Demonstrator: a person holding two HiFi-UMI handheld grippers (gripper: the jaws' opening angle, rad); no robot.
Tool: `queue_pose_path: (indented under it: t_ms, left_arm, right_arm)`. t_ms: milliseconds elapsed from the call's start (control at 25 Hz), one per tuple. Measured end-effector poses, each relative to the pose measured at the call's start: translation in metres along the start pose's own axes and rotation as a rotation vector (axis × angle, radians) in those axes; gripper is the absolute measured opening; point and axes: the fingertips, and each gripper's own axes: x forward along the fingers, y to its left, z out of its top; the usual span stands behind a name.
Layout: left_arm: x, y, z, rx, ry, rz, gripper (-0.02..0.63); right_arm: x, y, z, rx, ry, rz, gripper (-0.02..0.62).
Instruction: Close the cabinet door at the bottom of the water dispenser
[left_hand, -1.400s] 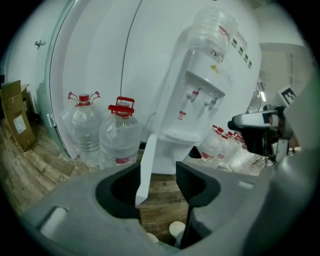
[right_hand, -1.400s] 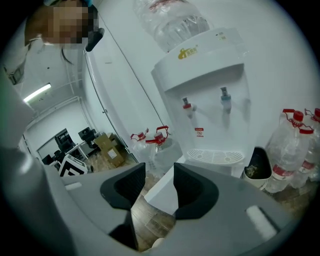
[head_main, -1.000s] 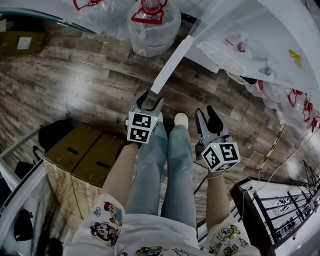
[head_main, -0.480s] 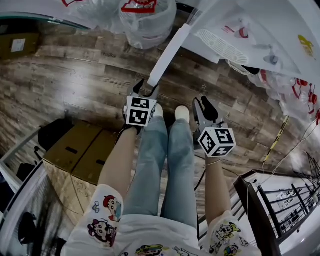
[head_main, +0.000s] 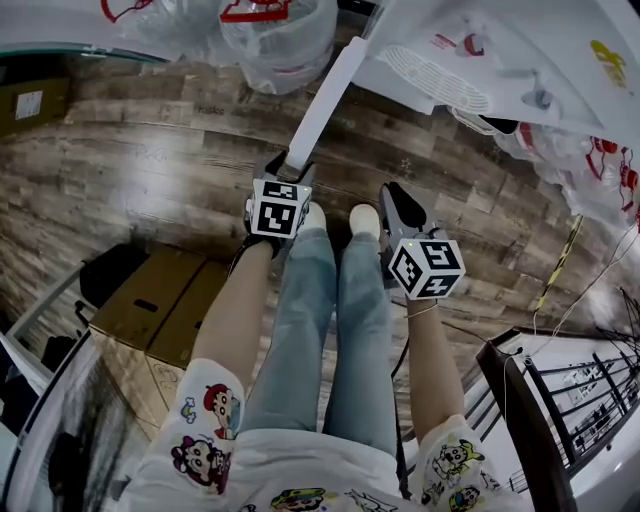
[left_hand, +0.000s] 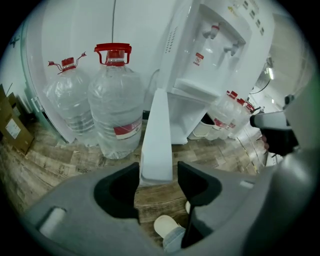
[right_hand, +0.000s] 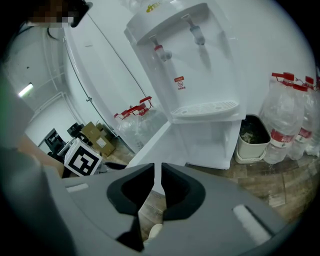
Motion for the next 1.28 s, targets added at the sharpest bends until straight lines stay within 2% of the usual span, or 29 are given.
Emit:
queue_pose_path:
  t_ms: [160, 280, 480, 840, 1280]
  left_arm:
    - [0.004, -0.003, -0.004, 0.028, 0.03, 0.018, 0.228]
    - [0.006, -0.005, -0.006, 0.037, 0.039, 0.028, 0.19]
    - [0.01, -0.013, -0.008, 0.042, 0.034, 0.024, 0.187]
    - [0.015, -0.043, -0.009, -0.018, 0.055, 0.065, 0.186]
    - [0.028, -0.083, -0.006, -0.123, 0.059, 0.125, 0.189]
  right_arm:
    - [-0.002, -0.002, 0.001, 0.014, -0.014, -0.008, 0.037]
    - [-0.004, -0.005, -0.001, 0.026, -0.021, -0.017, 0.023]
    - [-0.009, -0.014, -0.007, 0.053, -0.032, -0.042, 0.009]
    - [-0.037, -0.038, -0.012, 0.093, -0.054, -0.084, 0.009]
    - [-0.077, -0.093, -0.023, 0.17, -0.109, -0.14, 0.009]
